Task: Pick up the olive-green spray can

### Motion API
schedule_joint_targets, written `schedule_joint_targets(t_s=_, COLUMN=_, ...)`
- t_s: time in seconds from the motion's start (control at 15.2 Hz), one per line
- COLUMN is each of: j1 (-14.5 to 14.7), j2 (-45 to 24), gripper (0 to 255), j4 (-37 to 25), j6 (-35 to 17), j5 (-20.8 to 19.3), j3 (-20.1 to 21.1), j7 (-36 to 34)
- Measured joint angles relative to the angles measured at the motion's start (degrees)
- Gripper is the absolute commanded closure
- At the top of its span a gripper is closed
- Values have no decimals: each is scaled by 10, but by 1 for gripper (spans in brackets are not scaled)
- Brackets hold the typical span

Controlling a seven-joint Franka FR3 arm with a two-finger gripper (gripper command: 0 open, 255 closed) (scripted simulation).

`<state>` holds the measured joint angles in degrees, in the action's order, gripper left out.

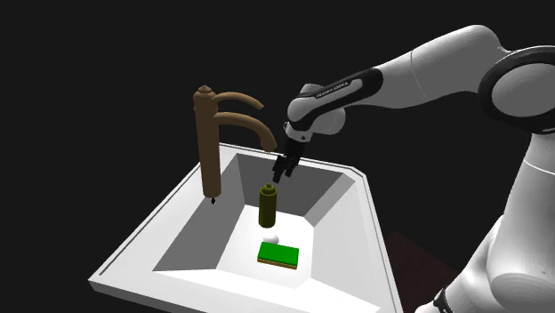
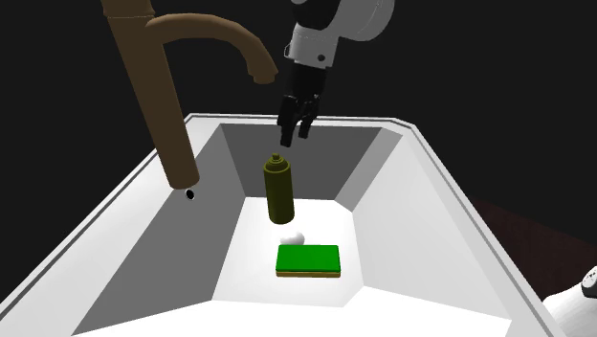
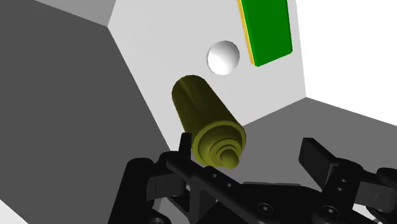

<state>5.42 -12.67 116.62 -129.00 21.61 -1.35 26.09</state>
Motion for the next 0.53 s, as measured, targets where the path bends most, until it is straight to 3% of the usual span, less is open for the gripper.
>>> schedule_joint_targets(t_s=0.2, j1=-4, j2=-60, gripper=0, j4=-52, j6=-12, j5=21, j3=8, j7=26)
schedule_joint_targets(t_s=0.53, j1=-4, j2=-93, gripper=0, j4=-61, j6=-37, j5=33, j3=15, j7=41)
